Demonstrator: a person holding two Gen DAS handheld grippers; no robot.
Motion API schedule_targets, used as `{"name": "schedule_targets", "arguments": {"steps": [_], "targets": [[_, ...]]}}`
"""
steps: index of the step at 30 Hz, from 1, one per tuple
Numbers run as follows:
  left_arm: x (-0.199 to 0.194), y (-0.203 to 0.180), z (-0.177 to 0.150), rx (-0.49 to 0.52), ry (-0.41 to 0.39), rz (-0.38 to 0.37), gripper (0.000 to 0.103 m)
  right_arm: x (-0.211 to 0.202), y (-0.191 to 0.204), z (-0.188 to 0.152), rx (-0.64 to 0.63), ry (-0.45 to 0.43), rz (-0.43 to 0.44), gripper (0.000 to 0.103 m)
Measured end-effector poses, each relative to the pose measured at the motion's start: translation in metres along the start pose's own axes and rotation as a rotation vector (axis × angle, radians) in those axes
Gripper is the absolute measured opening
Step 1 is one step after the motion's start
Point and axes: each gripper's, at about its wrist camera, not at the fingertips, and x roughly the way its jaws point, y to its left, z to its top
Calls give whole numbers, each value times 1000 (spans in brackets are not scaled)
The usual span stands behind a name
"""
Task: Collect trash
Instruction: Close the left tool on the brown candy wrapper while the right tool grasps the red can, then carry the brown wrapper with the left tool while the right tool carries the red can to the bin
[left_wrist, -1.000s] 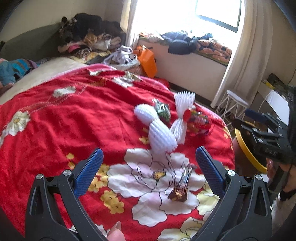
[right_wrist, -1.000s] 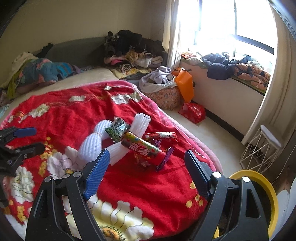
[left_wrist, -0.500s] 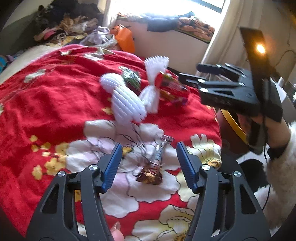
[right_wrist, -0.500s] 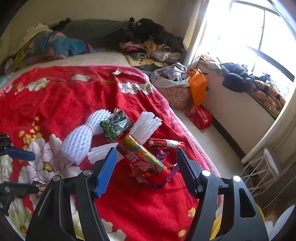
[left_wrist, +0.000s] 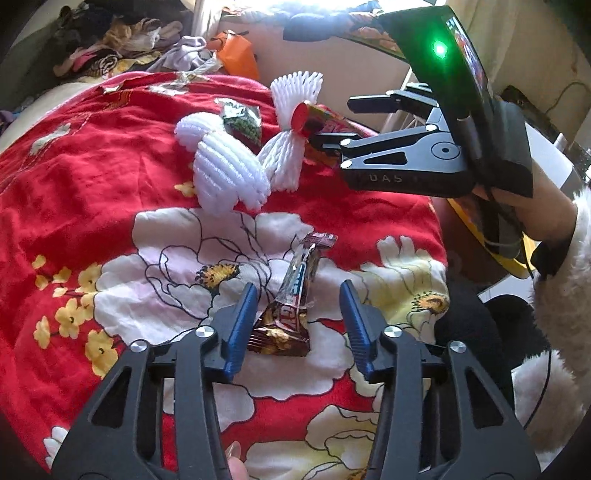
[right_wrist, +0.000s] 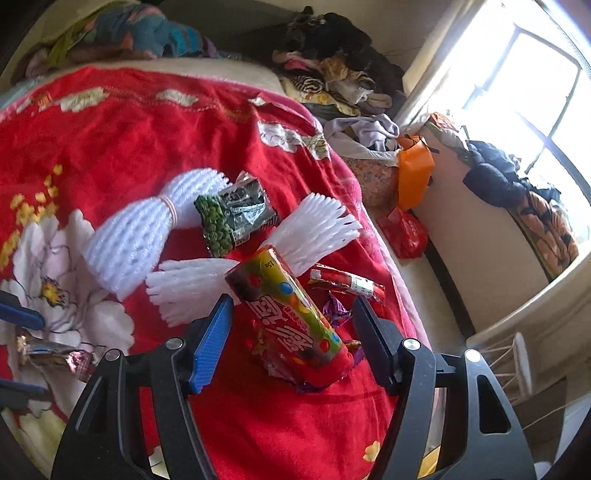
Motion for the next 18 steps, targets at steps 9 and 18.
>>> {"name": "schedule_targets", "arguments": {"steps": [9,18], "targets": [[10,9,-5,-36,23,-1,26,8,13,-7,-41,-19,-24,41],[11,15,-6,-67,20,-30,21,-34,3,-11,177,-133,128,36]]}}
